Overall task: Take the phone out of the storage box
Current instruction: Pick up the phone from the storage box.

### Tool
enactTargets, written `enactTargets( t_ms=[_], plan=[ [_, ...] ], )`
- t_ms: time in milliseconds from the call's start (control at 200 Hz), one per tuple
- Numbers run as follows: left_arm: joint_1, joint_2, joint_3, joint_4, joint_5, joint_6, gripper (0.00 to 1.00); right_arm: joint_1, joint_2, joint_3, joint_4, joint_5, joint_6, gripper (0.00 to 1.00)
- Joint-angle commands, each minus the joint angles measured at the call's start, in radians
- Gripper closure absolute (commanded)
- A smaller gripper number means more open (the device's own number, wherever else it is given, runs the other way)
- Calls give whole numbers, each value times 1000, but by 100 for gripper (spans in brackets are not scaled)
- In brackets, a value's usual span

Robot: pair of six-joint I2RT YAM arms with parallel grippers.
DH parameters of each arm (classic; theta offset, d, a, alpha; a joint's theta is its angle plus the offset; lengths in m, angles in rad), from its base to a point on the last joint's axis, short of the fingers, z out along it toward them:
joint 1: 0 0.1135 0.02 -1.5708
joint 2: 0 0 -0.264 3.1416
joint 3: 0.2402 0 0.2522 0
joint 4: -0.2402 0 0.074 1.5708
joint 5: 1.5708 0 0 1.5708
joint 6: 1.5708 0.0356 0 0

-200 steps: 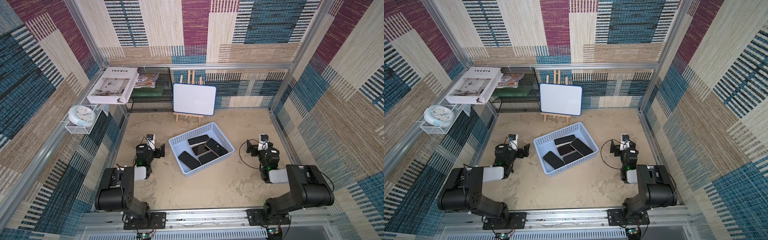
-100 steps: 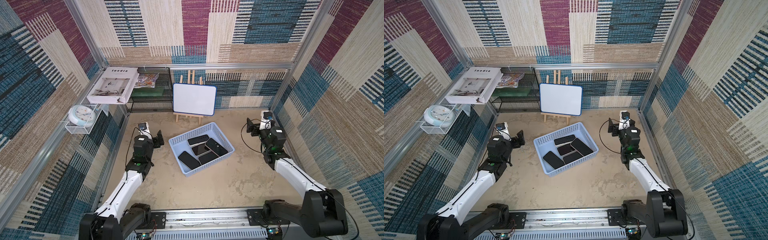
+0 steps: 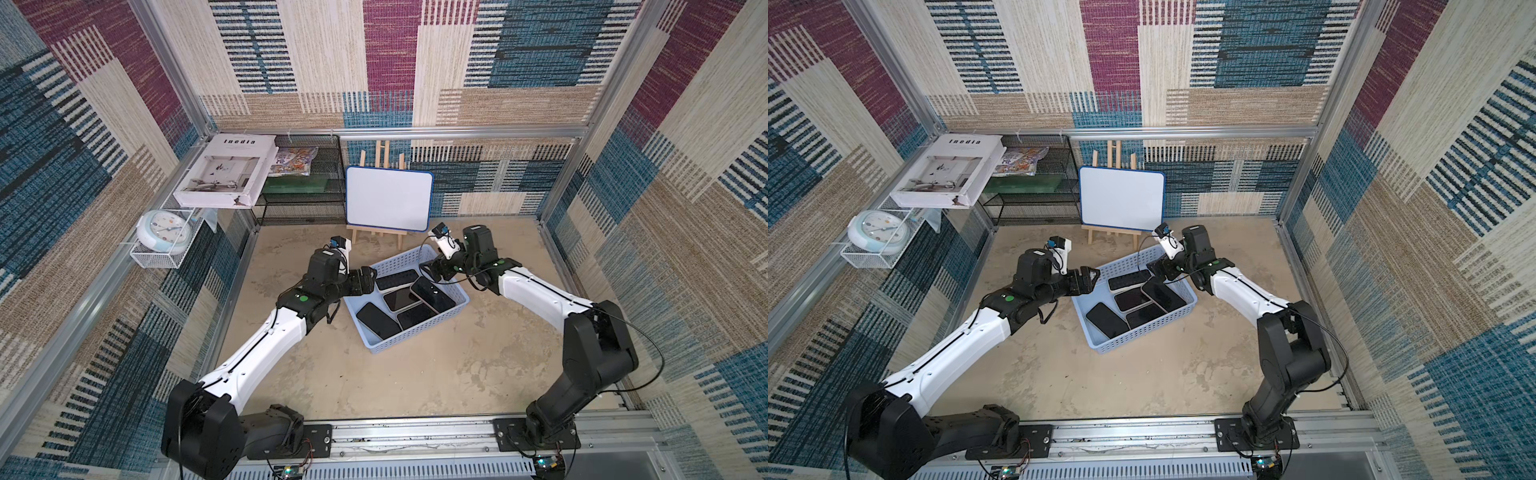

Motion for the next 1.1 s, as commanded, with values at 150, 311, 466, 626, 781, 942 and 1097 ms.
enactTargets(
  t_ms=[150,311,466,626,781,942,1097],
  plan=[
    [-3,23,24,-133,-62,-157,11,42,148,114,-283,10,-124,5],
    [-3,31,24,-132,-51,-159,11,58,184,126,-305,76,-119,1],
    [-3,31,21,-123,-40,-168,11,68,225,155,-325,92,-116,1],
    [-3,31,23,-110,-20,-182,11,70,268,185,-331,141,-105,1],
    [-3,31,32,-114,-20,-180,11,71,293,205,-326,138,-93,0],
    [-3,28,37,-124,-20,-178,11,72,309,214,-326,150,-85,0],
    [-3,23,42,-122,-19,-182,11,74,335,234,-341,175,-76,1]
  ],
)
